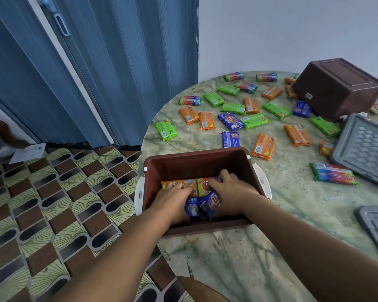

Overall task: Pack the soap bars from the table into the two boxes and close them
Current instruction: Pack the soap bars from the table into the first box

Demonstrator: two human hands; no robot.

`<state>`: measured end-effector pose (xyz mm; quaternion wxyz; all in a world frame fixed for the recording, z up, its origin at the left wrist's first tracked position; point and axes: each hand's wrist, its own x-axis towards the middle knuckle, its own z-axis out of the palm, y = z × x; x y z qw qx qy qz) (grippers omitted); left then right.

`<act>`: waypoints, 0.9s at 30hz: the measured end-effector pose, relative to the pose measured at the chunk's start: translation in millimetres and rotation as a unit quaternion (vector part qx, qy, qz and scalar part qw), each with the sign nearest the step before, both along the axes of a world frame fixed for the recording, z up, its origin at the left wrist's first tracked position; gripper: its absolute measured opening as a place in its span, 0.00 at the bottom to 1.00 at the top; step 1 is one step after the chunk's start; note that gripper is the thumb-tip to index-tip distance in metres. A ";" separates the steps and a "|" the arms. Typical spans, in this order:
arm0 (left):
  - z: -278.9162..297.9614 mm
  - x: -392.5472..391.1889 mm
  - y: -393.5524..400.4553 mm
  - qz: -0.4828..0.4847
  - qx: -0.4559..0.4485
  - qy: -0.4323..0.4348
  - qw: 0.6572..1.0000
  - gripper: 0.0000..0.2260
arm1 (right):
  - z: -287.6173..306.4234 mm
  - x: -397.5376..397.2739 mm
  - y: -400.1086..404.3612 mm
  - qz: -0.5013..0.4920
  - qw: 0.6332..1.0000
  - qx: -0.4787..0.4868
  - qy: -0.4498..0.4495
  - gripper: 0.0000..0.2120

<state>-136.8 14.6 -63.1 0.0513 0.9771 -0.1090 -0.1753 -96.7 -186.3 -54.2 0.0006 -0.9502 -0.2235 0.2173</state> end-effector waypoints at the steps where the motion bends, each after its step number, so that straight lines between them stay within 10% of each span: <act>1: 0.1 0.0 0.0 -0.001 0.002 0.003 1.000 0.33 | -0.6 -0.2 -0.3 0.020 0.999 -0.027 0.004 0.43; 27: -6.2 2.0 0.7 -0.006 -0.009 -0.009 1.000 0.27 | 2.5 2.9 1.7 0.095 0.995 0.005 -0.023 0.35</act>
